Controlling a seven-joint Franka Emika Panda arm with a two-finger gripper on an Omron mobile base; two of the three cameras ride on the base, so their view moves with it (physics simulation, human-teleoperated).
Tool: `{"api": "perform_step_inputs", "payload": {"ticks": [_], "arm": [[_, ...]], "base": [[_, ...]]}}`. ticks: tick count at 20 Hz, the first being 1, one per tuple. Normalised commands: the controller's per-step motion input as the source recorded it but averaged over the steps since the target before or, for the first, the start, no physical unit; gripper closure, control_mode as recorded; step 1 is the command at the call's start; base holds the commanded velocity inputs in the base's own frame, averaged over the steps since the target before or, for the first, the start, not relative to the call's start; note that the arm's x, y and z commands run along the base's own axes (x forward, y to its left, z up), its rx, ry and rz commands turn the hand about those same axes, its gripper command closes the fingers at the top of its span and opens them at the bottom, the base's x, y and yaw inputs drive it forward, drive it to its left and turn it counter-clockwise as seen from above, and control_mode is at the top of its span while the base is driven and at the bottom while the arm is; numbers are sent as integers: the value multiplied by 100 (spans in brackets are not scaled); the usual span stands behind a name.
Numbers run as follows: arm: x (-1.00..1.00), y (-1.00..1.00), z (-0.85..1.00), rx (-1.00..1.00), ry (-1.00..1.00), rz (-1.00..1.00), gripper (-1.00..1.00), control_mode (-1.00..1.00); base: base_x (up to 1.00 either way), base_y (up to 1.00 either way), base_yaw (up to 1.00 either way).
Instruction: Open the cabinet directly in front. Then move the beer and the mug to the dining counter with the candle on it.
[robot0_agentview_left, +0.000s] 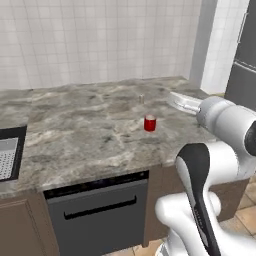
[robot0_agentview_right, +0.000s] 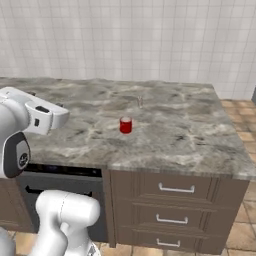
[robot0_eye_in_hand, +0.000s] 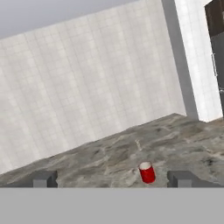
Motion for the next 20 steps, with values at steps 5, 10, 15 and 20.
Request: {"api": "perform_step_inputs", "payload": {"ticks": [5, 10, 15, 20], "arm": [[0, 0, 0, 0, 0, 0, -100, 100], [0, 0, 0, 0, 0, 0, -100, 100], [0, 0, 0, 0, 0, 0, -100, 100], [0, 0, 0, 0, 0, 0, -100, 100]], "base": [[-88, -5, 58], [-13, 0, 92], [0, 0, 97], [0, 1, 98]]}}
